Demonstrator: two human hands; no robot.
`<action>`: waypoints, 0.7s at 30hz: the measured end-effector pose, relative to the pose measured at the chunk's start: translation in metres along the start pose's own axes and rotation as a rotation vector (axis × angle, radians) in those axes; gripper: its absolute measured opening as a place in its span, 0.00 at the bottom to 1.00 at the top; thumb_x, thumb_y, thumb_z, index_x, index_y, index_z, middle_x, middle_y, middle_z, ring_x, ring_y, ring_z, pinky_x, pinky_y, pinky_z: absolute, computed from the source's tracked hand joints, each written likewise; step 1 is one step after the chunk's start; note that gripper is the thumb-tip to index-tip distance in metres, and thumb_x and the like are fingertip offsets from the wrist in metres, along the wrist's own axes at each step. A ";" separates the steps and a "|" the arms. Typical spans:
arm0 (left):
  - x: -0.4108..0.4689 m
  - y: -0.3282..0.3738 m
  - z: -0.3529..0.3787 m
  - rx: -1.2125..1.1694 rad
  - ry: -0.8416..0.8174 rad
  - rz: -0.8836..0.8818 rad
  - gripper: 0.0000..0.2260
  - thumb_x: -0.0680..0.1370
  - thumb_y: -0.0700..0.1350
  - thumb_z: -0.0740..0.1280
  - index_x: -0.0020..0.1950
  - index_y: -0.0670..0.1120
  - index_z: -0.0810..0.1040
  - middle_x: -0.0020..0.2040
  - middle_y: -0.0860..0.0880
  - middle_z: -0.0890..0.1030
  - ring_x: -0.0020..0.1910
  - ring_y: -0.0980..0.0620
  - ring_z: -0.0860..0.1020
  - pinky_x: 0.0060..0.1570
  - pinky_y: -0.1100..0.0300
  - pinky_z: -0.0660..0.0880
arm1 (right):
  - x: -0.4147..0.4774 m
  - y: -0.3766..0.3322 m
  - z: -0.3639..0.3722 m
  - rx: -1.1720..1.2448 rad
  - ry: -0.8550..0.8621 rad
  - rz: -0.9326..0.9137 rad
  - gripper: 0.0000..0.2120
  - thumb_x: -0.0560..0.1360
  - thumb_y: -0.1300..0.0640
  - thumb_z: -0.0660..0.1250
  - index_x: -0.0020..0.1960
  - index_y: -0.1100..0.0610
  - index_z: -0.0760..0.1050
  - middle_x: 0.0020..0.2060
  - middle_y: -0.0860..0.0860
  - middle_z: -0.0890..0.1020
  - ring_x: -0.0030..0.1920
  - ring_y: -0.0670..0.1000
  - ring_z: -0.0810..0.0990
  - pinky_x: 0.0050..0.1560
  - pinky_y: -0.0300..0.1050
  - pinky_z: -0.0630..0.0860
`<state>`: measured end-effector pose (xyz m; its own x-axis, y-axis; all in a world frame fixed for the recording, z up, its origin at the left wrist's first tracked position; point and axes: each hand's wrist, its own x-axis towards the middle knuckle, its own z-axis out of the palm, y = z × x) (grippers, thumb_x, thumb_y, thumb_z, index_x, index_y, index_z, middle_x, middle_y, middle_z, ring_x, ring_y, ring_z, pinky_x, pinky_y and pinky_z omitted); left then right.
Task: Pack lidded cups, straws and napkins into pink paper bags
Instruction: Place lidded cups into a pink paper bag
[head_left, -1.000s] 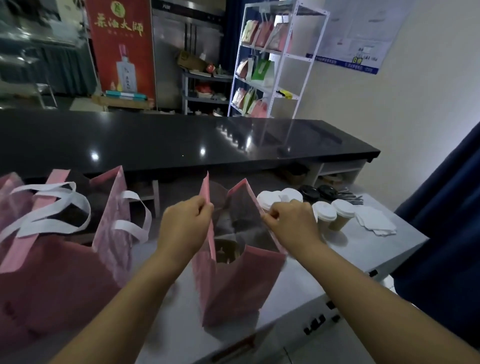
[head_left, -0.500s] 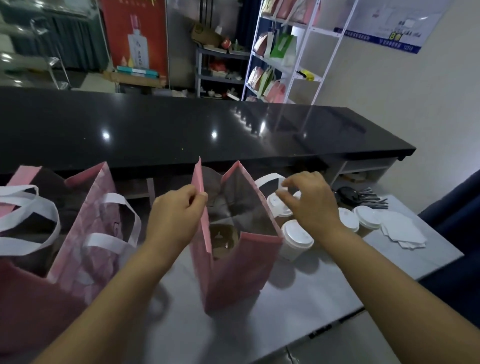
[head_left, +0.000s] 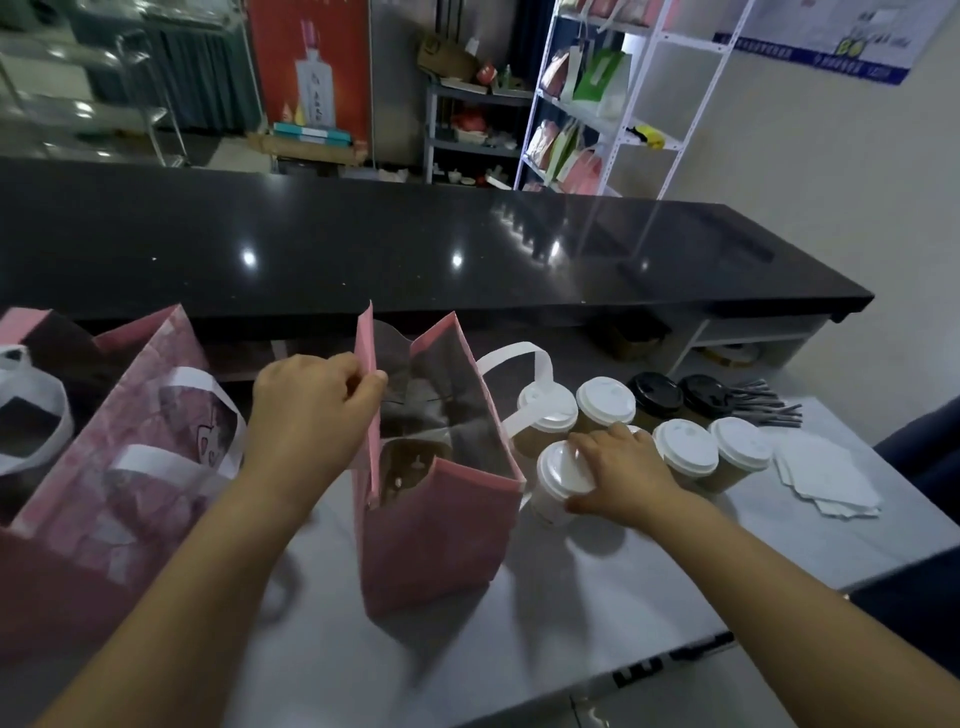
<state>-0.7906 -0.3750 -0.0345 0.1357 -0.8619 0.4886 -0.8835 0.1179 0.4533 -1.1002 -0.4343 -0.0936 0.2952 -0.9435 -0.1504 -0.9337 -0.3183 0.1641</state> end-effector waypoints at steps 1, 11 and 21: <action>0.001 0.003 0.000 0.006 -0.008 -0.021 0.14 0.78 0.50 0.62 0.35 0.46 0.76 0.27 0.50 0.74 0.29 0.53 0.72 0.41 0.54 0.69 | 0.002 0.001 0.000 0.002 0.003 -0.010 0.40 0.61 0.34 0.69 0.68 0.50 0.65 0.60 0.49 0.74 0.60 0.54 0.68 0.60 0.51 0.63; 0.008 0.030 -0.001 0.159 0.040 -0.172 0.10 0.75 0.51 0.67 0.34 0.51 0.73 0.26 0.57 0.70 0.28 0.60 0.68 0.39 0.58 0.64 | 0.011 0.031 -0.075 0.546 0.146 -0.128 0.27 0.54 0.35 0.68 0.48 0.46 0.70 0.48 0.43 0.70 0.44 0.43 0.74 0.44 0.44 0.74; 0.000 0.042 -0.001 0.207 0.086 -0.314 0.10 0.75 0.54 0.66 0.41 0.49 0.79 0.33 0.54 0.77 0.34 0.56 0.75 0.44 0.56 0.73 | 0.056 0.027 -0.184 0.733 0.600 -0.249 0.37 0.59 0.42 0.74 0.63 0.52 0.66 0.58 0.51 0.72 0.55 0.51 0.72 0.50 0.47 0.73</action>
<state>-0.8271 -0.3699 -0.0149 0.4433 -0.7947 0.4147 -0.8636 -0.2547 0.4351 -1.0712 -0.5130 0.0820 0.3658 -0.8116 0.4555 -0.6651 -0.5703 -0.4822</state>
